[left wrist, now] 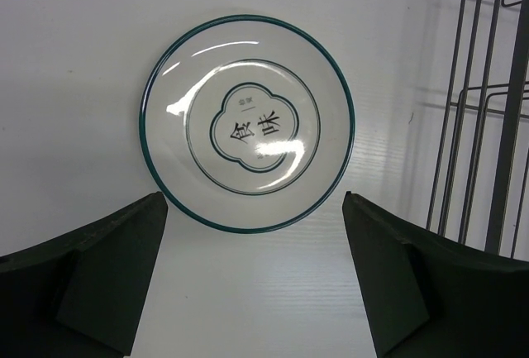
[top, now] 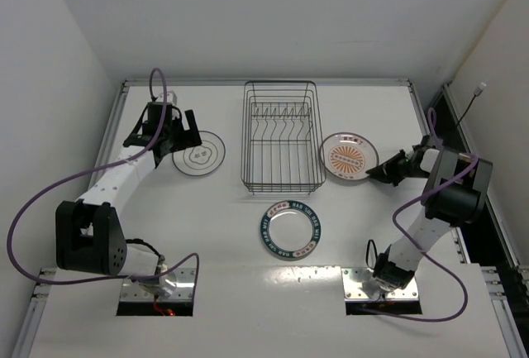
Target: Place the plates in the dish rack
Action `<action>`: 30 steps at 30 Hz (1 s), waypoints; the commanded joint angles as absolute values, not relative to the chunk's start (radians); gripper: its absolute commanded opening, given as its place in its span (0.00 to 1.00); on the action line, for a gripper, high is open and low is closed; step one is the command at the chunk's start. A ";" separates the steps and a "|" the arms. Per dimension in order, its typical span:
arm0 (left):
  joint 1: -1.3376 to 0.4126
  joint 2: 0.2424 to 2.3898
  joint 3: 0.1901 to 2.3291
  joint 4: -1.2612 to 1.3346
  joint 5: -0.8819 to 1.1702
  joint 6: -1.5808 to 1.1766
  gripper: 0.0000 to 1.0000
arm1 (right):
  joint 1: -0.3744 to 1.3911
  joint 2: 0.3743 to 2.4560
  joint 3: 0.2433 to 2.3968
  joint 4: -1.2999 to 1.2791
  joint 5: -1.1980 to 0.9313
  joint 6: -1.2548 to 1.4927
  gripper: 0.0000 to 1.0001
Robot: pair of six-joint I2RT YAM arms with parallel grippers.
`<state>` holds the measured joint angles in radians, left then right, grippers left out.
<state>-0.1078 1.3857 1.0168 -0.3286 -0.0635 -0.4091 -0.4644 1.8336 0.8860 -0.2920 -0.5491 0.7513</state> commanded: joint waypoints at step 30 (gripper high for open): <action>-0.104 1.422 1.048 -0.341 -0.091 -0.400 0.86 | 0.127 1.495 1.552 -0.540 0.319 0.483 0.00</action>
<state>-0.1078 1.4288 1.0168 -0.3447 -0.0757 -0.4072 0.0845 1.4189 1.4673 -0.4839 0.1349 0.5430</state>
